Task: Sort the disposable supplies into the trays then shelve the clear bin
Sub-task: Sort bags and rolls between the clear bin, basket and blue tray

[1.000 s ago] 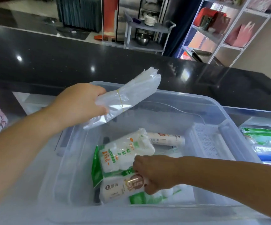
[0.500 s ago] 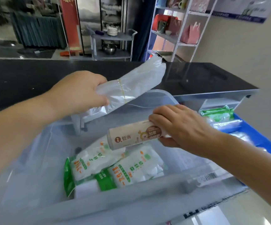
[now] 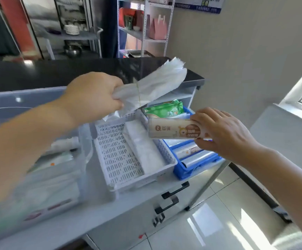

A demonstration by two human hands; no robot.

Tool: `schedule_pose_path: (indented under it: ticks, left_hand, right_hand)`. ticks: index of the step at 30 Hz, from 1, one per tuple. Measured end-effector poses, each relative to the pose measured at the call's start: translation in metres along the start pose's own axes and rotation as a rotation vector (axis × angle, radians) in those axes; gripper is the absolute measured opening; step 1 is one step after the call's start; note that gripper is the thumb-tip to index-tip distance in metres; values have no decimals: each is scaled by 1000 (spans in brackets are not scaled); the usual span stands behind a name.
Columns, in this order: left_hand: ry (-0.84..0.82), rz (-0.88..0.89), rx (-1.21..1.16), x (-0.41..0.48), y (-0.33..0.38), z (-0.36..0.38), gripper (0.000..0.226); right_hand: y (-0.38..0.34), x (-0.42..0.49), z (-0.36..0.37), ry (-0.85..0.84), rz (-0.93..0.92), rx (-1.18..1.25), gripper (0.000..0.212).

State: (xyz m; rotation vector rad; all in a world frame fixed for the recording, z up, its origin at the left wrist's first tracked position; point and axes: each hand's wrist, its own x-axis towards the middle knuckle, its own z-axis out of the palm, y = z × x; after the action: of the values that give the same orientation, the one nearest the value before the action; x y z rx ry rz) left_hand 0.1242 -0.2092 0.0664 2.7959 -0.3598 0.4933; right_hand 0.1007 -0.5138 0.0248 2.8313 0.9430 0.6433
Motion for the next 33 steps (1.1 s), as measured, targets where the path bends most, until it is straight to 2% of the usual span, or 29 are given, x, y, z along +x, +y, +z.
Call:
schedule_pose_path:
  ticks: [4,8,12,19,25,29,33]
  left_hand:
    - [42,-1,73,9,48,49,8]
    - [-48,-123,-31,14,72,93,18]
    - [-109,-236,-59,26,81,135,6]
    - [-125,-390,-150,61,71,201,11]
    - [-133,-479,-196,104,66,230,9]
    - [-125,-516,-168,127,64,244,14]
    - [-167,-568,-164,136,64,255,12]
  right_hand:
    - [71,-42,26,-119,126,19,45]
    - [113,-60,67,-219,178,80,42]
    - [136,-57,116,-312,145,130,41]
    - [166,-31,187,-489,17,242,45]
    - [192,-12,218,-600,-45,427,48]
    - [207,3,231,-649,-160,472,52]
    - [222,39,245,-590,-43,611,45]
